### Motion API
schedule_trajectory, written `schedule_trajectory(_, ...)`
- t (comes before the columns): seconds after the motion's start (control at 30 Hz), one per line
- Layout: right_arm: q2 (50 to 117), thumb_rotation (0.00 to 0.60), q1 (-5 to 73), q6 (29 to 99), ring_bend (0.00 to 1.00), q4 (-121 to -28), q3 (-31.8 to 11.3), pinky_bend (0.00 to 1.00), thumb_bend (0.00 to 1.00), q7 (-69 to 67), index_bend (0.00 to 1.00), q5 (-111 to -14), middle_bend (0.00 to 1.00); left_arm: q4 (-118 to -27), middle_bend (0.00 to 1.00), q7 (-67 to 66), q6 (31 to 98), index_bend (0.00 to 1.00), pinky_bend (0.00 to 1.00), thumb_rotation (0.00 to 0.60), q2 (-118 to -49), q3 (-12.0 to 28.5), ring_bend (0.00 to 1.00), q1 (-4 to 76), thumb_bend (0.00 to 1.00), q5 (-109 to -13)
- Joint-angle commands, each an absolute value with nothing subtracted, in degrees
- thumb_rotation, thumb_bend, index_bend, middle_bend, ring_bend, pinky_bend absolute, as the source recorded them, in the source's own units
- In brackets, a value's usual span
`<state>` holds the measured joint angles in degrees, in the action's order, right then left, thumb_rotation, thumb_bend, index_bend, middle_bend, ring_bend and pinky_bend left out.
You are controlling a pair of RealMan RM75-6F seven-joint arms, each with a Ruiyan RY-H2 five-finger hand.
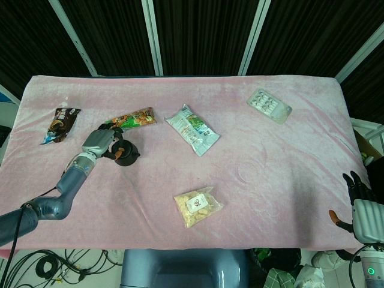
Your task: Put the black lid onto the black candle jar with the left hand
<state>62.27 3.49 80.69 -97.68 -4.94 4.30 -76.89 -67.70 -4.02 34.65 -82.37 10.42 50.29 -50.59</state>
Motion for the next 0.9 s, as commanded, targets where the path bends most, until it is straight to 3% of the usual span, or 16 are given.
schedule_trajectory(0.03, 62.24, 0.600, 3.48, 80.71, 0.14, -97.65, -4.96, 0.19, 0.18, 4.26, 0.00, -76.87, 0.02, -67.07, 0.20, -3.71, 34.84, 0.61, 0.01, 0.600, -82.86, 10.57, 0.00, 50.28, 0.50, -50.41)
schedule_trajectory(0.63, 62.25, 0.600, 3.52, 80.70, 0.14, -97.63, -4.95, 0.19, 0.18, 4.22, 0.00, -76.95, 0.02, -65.43, 0.20, -4.81, 33.41, 0.61, 0.00, 0.600, -83.94, 9.80, 0.00, 50.82, 0.50, -48.62)
schedule_trajectory(0.83, 62.25, 0.600, 3.55, 80.64, 0.14, -97.66, -4.90, 0.19, 0.18, 4.23, 0.00, -77.04, 0.02, -65.42, 0.19, -5.07, 33.26, 0.55, 0.00, 0.600, -84.00, 9.71, 0.00, 50.92, 0.48, -47.95)
schedule_trajectory(0.9, 62.25, 0.600, 3.54, 80.65, 0.14, -97.68, -4.91, 0.19, 0.18, 4.20, 0.00, -77.01, 0.02, -65.49, 0.17, -5.14, 33.08, 0.49, 0.00, 0.600, -83.99, 9.70, 0.00, 51.02, 0.43, -47.72)
